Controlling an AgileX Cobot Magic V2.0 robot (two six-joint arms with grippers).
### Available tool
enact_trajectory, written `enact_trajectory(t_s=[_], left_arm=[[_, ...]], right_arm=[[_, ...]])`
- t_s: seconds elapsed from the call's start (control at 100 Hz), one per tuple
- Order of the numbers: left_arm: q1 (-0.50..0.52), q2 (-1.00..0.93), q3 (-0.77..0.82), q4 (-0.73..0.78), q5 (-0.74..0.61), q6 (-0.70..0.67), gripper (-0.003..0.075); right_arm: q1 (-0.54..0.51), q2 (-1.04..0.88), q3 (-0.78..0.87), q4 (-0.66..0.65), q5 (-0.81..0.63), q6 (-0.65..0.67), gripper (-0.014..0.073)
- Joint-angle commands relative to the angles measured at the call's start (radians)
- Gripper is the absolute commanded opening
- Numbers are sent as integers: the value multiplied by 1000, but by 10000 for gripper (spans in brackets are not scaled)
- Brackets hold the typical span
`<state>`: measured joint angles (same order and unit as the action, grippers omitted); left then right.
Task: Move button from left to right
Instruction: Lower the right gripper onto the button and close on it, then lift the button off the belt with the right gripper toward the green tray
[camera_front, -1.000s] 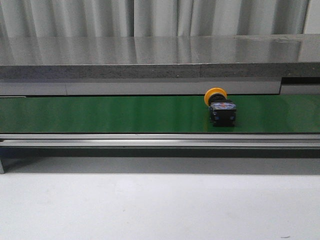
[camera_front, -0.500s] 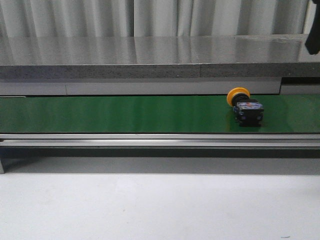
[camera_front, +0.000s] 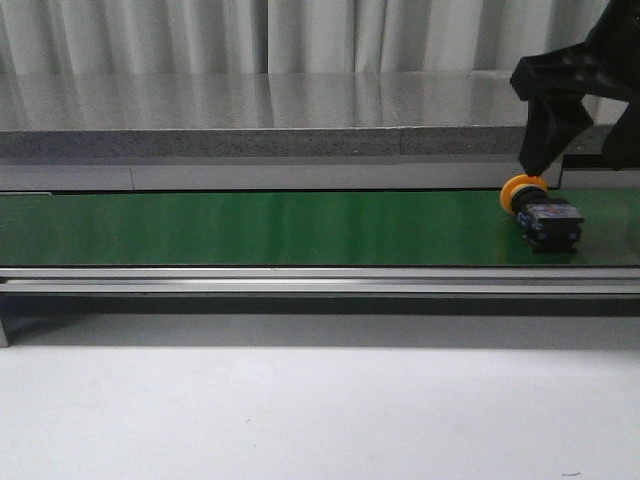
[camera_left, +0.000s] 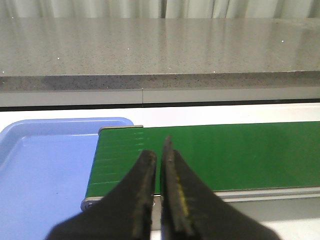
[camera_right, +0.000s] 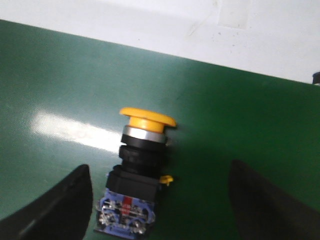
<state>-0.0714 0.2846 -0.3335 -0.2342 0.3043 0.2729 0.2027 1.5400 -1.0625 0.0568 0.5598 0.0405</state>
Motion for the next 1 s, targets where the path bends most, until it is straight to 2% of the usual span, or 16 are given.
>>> enact_trajectory(t_s=[0.0,0.32,0.39,0.56,0.63,0.73,0.99], left_arm=[[-7,9,-26,-13,-84,-3,5],[-7,9,-26,-13,-84,-3,5],[-7,9,-26,-13,-84,-3,5],[-7,9,-26,-13,-84,-3,5],[-7,9,-26,-13,-84,-3,5],[-7,9,-26,-13,-84,-3,5],[-7,9,-26,-13,-84,-3,5]], right_arm=[[2,-15,-33,-1,-58,-16,529],[2,71,-33,-14,-24,-16,522],[1,82,-33,-14,-14,-16,477],[1,86,-33,-14,8,-16,269],[1,86,-39,-14,28,-16,216],[0,85,-64,-15,74,-16,192],[-10,56,-188,-72,159,-16,192]])
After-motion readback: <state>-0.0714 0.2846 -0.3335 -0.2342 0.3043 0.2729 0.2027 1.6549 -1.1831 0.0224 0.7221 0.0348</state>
